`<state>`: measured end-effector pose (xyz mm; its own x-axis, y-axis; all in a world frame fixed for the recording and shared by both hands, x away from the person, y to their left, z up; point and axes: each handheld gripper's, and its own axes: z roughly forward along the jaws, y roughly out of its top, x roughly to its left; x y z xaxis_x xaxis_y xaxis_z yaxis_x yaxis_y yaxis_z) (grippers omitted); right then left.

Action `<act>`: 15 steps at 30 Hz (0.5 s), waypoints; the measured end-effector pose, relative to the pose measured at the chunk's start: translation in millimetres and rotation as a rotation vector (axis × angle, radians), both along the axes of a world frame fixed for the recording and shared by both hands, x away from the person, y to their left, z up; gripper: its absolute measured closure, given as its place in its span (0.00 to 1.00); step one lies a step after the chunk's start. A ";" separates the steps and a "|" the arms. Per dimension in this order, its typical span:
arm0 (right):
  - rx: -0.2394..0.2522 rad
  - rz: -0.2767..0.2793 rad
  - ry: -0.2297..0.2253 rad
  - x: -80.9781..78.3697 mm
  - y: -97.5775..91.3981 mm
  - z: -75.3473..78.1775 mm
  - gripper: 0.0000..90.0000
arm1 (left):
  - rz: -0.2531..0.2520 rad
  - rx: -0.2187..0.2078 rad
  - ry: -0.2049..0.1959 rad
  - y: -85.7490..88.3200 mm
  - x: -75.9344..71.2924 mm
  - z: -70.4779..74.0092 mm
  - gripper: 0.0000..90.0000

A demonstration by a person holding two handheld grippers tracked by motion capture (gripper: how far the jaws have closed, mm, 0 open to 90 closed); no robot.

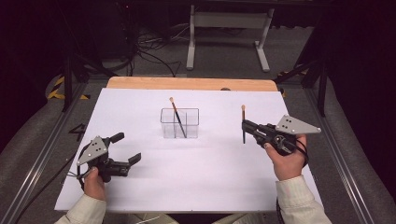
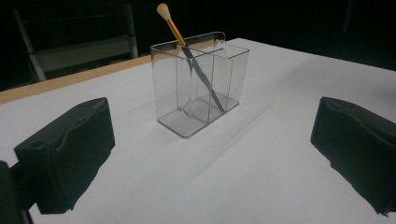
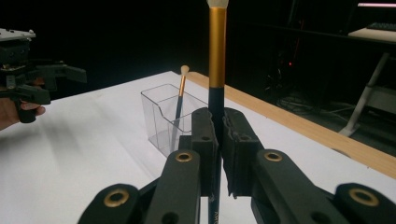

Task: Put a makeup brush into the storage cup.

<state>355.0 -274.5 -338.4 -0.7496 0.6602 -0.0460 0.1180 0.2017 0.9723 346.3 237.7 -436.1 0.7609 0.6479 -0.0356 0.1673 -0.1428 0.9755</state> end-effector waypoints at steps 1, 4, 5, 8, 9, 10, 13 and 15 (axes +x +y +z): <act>0.006 0.003 -0.005 0.4 -0.9 -1.4 0.93 | 0.000 0.000 0.000 0.1 0.0 0.0 0.01; 0.022 0.016 -0.016 1.3 -3.3 -5.1 0.94 | 0.000 -0.001 0.000 0.0 0.2 -0.1 0.01; 0.023 0.022 -0.023 1.8 -3.9 -6.0 0.94 | 0.000 -0.001 0.000 0.0 0.2 -0.1 0.01; 0.037 0.039 -0.039 2.6 -5.4 -8.5 0.93 | -0.001 -0.001 -0.001 -0.2 0.1 -0.1 0.01; 0.041 0.042 -0.038 2.5 -5.8 -9.4 0.93 | -0.002 -0.001 -0.001 -0.3 0.1 0.0 0.01; 0.045 0.048 -0.048 3.1 -6.4 -10.5 0.93 | -0.003 -0.001 -0.002 -0.3 0.1 0.0 0.01; 0.065 0.067 -0.051 4.4 -7.1 -12.7 0.93 | -0.004 -0.001 -0.002 -0.3 0.1 0.1 0.01; 0.085 0.093 -0.061 5.9 -7.6 -14.5 0.93 | -0.006 -0.002 -0.001 -0.4 0.1 0.0 0.01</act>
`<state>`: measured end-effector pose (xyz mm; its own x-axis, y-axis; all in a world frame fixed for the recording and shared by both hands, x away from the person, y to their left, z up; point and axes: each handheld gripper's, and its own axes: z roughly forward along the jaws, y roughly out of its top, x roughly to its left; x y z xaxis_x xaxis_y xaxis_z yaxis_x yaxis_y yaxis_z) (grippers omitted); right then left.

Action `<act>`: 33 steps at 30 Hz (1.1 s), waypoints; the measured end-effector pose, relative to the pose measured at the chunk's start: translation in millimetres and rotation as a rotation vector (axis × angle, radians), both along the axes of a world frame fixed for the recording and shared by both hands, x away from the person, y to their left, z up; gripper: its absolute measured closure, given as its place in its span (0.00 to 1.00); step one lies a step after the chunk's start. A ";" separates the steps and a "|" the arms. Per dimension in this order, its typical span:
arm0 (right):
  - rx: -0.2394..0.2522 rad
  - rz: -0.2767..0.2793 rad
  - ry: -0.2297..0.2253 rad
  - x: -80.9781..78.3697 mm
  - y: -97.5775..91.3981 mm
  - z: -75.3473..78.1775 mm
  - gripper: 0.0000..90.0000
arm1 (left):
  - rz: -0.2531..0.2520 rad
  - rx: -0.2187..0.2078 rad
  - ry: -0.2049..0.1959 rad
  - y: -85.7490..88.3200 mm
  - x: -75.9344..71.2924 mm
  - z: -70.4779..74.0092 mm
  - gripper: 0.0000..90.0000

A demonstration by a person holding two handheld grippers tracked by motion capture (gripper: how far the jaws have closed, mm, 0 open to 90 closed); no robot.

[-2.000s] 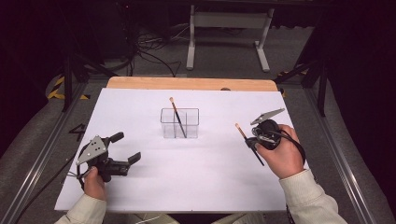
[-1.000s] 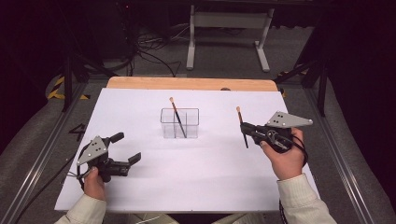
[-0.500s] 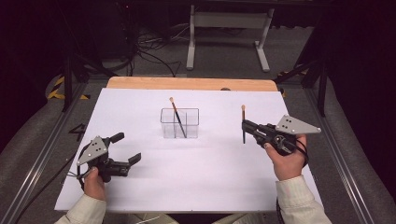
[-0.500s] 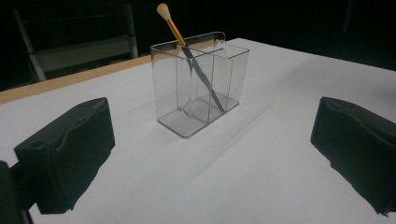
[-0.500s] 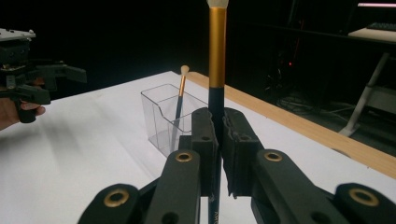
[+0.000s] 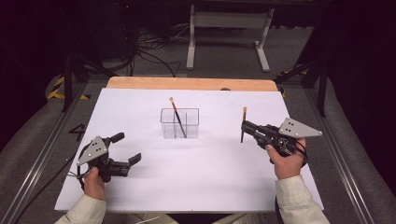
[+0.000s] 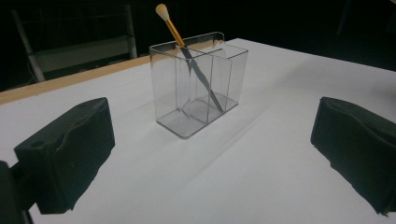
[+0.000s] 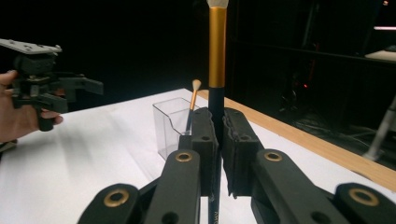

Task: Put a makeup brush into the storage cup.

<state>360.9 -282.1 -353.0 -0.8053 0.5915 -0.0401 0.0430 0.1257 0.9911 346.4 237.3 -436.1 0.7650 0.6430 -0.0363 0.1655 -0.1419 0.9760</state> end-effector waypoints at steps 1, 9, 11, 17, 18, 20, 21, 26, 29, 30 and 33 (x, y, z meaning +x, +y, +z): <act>0.004 0.009 -0.006 0.5 -0.1 -0.2 0.93 | 0.000 0.000 0.000 -0.1 0.1 -0.1 0.01; 0.023 0.074 -0.040 2.9 1.7 0.6 0.93 | -0.007 -0.004 0.000 -0.5 -0.3 -0.7 0.01; 0.025 0.089 -0.043 4.0 2.6 1.1 0.93 | -0.009 -0.004 0.000 -0.4 -0.4 -0.7 0.01; 0.024 0.121 -0.053 11.3 9.6 4.6 0.93 | -0.023 0.002 -0.003 0.1 -1.2 -0.7 0.01; 0.022 0.122 -0.055 12.8 11.4 5.6 0.93 | -0.022 0.003 -0.003 0.3 -1.5 -0.7 0.01; 0.017 0.126 -0.056 16.0 16.2 7.6 0.93 | -0.019 -0.002 -0.002 0.5 -2.0 -1.1 0.01; 0.015 0.126 -0.057 16.9 17.9 8.2 0.93 | -0.021 0.000 -0.004 0.9 -2.1 -1.1 0.01; 0.011 0.143 -0.060 24.4 29.9 10.6 0.93 | -0.020 -0.001 -0.004 2.6 -3.2 -1.4 0.01; 0.003 0.149 -0.059 28.8 37.6 11.7 0.93 | -0.019 -0.003 -0.002 2.9 -3.8 -1.5 0.01; -0.003 0.152 -0.055 30.2 40.3 12.4 0.93 | -0.017 -0.004 -0.002 3.1 -4.0 -1.5 0.01; -0.014 0.146 -0.048 33.8 48.4 14.2 0.93 | -0.017 0.001 -0.003 4.1 -4.3 -1.4 0.01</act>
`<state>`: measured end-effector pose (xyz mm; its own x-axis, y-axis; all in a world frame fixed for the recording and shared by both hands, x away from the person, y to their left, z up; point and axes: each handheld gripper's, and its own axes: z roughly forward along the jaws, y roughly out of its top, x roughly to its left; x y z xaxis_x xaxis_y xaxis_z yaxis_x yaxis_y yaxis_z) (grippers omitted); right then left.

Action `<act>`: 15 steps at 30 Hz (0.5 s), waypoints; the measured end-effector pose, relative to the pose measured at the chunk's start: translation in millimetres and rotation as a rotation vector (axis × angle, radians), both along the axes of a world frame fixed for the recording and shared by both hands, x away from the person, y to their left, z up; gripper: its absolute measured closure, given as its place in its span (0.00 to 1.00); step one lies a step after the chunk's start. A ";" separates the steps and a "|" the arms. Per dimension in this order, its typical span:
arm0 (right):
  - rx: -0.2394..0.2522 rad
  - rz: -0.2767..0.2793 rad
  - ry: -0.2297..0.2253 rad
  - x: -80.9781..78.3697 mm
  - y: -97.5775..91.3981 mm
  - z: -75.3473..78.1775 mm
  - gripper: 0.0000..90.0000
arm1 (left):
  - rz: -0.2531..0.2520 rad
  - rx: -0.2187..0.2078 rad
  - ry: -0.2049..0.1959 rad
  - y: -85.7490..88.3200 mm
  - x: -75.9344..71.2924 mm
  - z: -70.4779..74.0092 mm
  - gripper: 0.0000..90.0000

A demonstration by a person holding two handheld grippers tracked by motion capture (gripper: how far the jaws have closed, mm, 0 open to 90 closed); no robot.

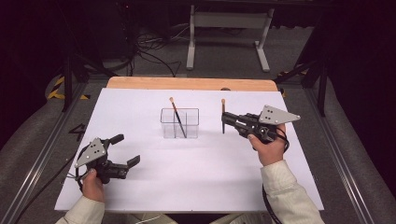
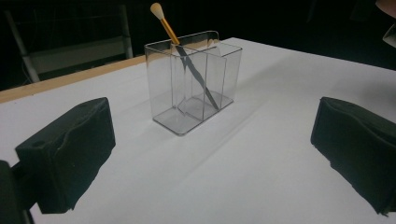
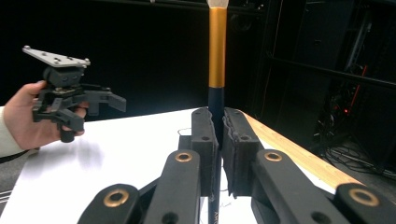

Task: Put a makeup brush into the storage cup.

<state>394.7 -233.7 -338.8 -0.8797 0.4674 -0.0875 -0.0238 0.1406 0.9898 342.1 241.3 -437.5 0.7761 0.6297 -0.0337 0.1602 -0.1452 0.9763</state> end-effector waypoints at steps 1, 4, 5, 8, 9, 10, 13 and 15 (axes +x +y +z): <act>-0.001 0.002 -0.001 1.5 2.7 0.4 0.93 | 0.002 -0.003 0.004 0.1 -0.4 -0.2 0.01; -0.010 0.001 -0.005 5.0 9.9 1.9 0.93 | 0.004 0.001 -0.001 1.4 -0.8 -0.2 0.01; -0.013 0.001 -0.007 6.2 11.9 2.4 0.93 | 0.004 -0.001 0.003 1.5 -1.3 -0.3 0.01; -0.014 0.002 -0.006 8.8 17.3 3.7 0.93 | 0.007 0.002 0.000 2.5 -2.1 -0.4 0.01; -0.013 0.000 -0.007 10.0 19.5 4.3 0.93 | 0.010 -0.001 0.004 2.4 -2.5 -0.5 0.01; -0.014 0.001 -0.005 10.5 20.4 4.6 0.93 | 0.010 -0.001 0.000 3.0 -2.8 -0.4 0.01; -0.014 0.007 -0.005 13.9 27.1 6.2 0.93 | 0.011 -0.002 0.003 3.6 -3.6 -0.5 0.01; -0.016 0.012 -0.004 15.8 30.4 7.4 0.93 | 0.015 0.001 -0.001 4.4 -3.9 -0.7 0.01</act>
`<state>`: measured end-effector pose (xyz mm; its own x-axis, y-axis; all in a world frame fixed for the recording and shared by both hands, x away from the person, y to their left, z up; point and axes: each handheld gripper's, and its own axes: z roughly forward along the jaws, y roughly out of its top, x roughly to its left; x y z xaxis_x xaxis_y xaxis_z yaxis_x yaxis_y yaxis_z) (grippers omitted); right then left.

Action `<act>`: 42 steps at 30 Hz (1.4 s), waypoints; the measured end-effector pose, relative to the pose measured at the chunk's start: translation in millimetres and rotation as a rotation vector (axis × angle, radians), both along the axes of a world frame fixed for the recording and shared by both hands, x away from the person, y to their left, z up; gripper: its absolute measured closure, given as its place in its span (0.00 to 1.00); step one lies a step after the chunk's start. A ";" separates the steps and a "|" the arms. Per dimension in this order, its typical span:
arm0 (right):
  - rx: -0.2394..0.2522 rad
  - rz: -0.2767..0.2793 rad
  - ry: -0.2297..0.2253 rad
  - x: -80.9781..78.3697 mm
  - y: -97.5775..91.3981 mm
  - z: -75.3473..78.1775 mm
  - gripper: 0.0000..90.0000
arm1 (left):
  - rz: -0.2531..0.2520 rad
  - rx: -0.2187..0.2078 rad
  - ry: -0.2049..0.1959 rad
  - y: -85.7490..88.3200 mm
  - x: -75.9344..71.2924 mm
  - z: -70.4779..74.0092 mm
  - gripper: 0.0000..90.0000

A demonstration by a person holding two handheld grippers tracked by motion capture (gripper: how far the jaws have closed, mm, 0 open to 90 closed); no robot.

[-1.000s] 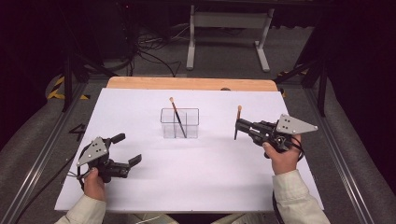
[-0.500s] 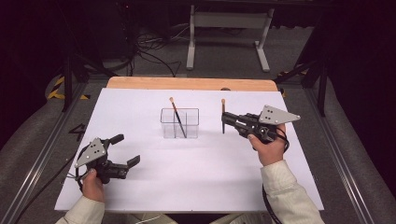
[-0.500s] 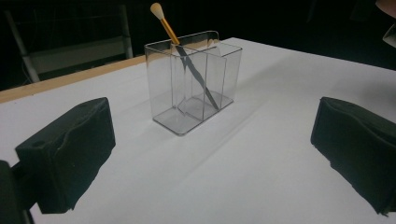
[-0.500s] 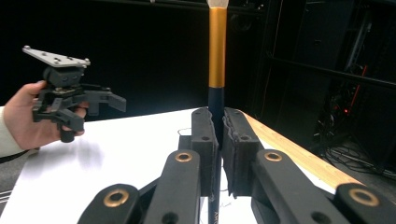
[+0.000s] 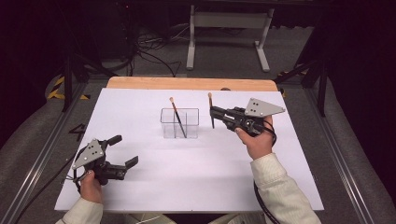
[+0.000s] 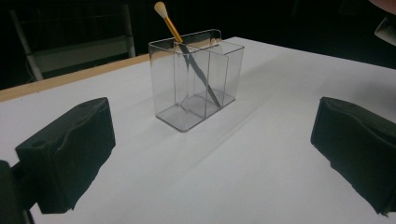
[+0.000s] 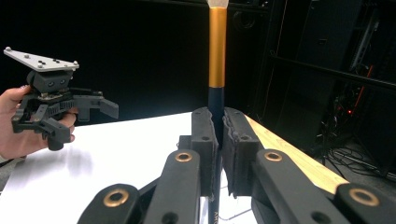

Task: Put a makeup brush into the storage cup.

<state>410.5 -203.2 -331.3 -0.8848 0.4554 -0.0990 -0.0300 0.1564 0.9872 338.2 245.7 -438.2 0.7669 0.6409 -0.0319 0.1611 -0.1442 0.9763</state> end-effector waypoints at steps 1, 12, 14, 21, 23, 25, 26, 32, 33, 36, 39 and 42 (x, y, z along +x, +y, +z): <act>0.000 0.001 0.000 1.2 2.1 0.8 0.93 | 0.000 -0.001 0.002 0.3 -0.4 -0.1 0.01; 0.006 0.013 -0.016 14.8 18.3 3.6 0.93 | 0.011 -0.001 0.003 3.8 -3.4 -0.5 0.01; 0.008 0.015 -0.016 17.1 21.1 3.6 0.93 | 0.012 0.003 0.005 4.8 -3.8 -0.2 0.01; 0.012 0.020 -0.003 25.5 34.2 1.9 0.93 | 0.013 0.000 0.003 4.9 -3.6 -0.2 0.01; 0.015 0.024 0.002 27.0 37.2 2.1 0.93 | 0.014 -0.003 0.001 4.7 -3.5 -0.3 0.01; 0.015 0.025 0.004 28.7 41.4 2.5 0.93 | 0.010 -0.004 0.002 4.5 -3.3 -0.4 0.01; 0.015 0.025 0.004 28.7 41.4 2.5 0.93 | 0.010 -0.004 0.002 4.5 -3.3 -0.4 0.01; 0.012 0.032 0.010 33.4 53.5 2.6 0.93 | 0.011 -0.007 -0.003 4.3 -3.2 -0.1 0.01; 0.010 0.034 0.012 34.7 56.2 1.9 0.93 | 0.011 -0.007 -0.003 4.3 -3.3 -0.1 0.01; 0.016 0.039 0.019 36.5 59.9 1.1 0.93 | 0.010 -0.005 -0.003 4.5 -3.4 0.1 0.01; 0.031 0.041 0.021 38.0 62.2 0.7 0.93 | 0.009 -0.007 0.001 4.5 -3.4 -0.1 0.01; 0.032 0.041 0.025 39.8 66.1 -0.3 0.93 | 0.009 -0.010 0.003 3.9 -3.8 0.0 0.01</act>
<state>450.3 -137.1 -331.6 -0.9047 0.4214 -0.0622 -0.0105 0.1239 0.9922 334.3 249.6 -438.2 0.7608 0.6477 -0.0407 0.1652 -0.1327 0.9773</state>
